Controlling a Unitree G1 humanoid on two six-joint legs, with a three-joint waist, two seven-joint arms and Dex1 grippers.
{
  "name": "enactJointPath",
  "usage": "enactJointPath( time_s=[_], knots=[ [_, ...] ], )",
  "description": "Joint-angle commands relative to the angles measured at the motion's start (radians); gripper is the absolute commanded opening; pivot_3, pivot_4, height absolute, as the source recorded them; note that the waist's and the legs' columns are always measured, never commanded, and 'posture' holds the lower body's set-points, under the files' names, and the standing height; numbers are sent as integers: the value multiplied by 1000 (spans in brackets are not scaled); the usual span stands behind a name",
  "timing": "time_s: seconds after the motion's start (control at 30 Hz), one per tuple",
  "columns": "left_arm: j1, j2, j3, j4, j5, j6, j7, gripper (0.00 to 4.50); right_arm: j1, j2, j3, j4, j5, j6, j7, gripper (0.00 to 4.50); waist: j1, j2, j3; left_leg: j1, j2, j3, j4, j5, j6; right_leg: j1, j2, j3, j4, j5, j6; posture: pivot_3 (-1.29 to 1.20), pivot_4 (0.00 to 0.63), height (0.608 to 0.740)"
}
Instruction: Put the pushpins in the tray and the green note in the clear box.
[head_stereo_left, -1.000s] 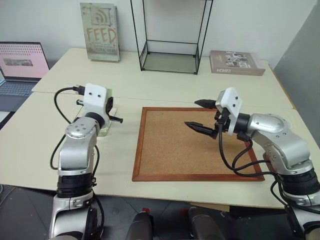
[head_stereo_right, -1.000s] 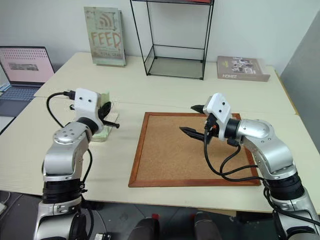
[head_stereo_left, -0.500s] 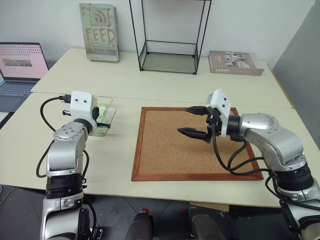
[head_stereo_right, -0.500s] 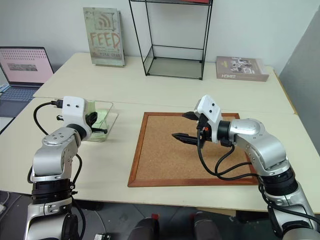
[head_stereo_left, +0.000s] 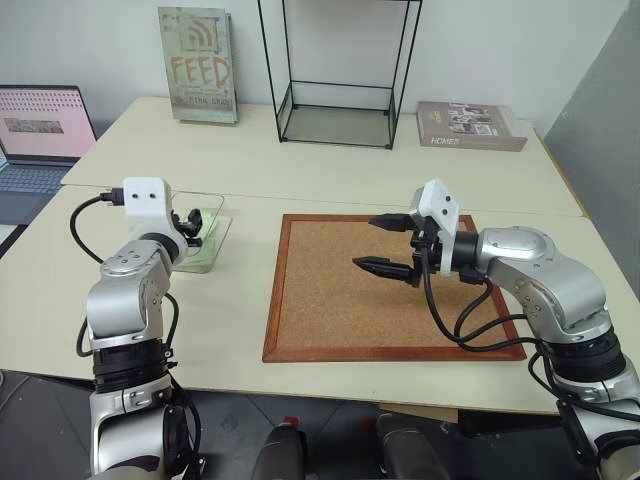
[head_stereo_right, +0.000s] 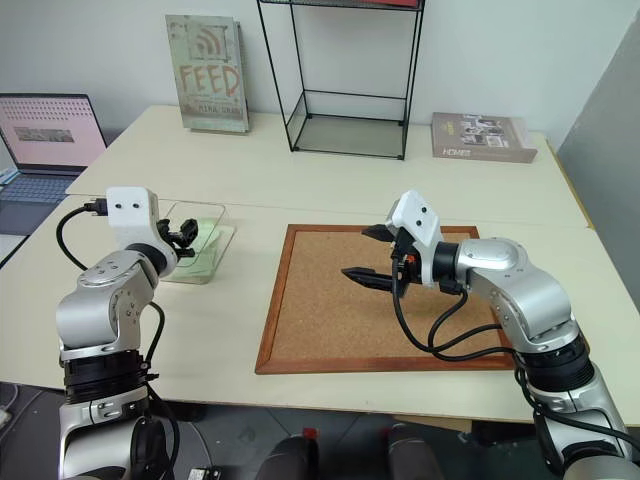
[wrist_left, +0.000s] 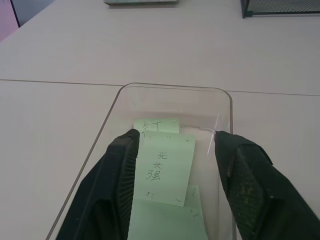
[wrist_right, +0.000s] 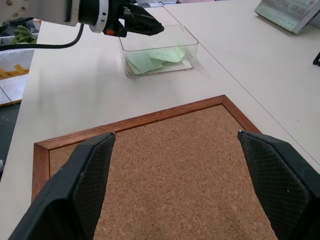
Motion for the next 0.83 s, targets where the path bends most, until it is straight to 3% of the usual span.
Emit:
enactJointPath(
  time_s=[0.03, 0.13, 0.4, 0.6, 0.83],
  knots=[
    [-23, 21, -1, -17, 5, -28, 13, 3402, -25, 6, -28, -34, 15, -4, -5, 4180, 0, 0, 0, 0, 0, 0, 0, 0, 0, 0, 0, 0, 0, 0, 0, 0, 150, 740],
    [-9, 36, -31, -28, 26, -51, 4, 3941, -19, 3, -32, -39, 16, -3, -7, 4180, 0, 0, 0, 0, 0, 0, 0, 0, 0, 0, 0, 0, 0, 0, 0, 0, 150, 740],
    [52, 47, -122, -157, -26, -115, -134, 3941, 76, -28, -101, -115, 36, -16, -18, 4180, 4, 0, 0, 0, 0, 0, -1, 0, 0, 0, 0, 0, -1, 0, 0, 0, 150, 740],
    [75, -10, -240, -343, -214, -108, -357, 3941, 305, -79, -241, -246, 65, -35, -50, 4180, 14, 0, 0, -1, -1, 0, 0, 0, -1, 0, -1, 1, -2, 0, 0, 0, 150, 740],
    [111, 8, -371, -349, -266, -135, -515, 3941, 480, -66, -302, -316, 70, -70, -97, 4180, -5, 0, 0, 2, 1, 3, 0, 0, -1, 0, 1, 2, 0, 0, 0, 0, 150, 740]
  ],
)
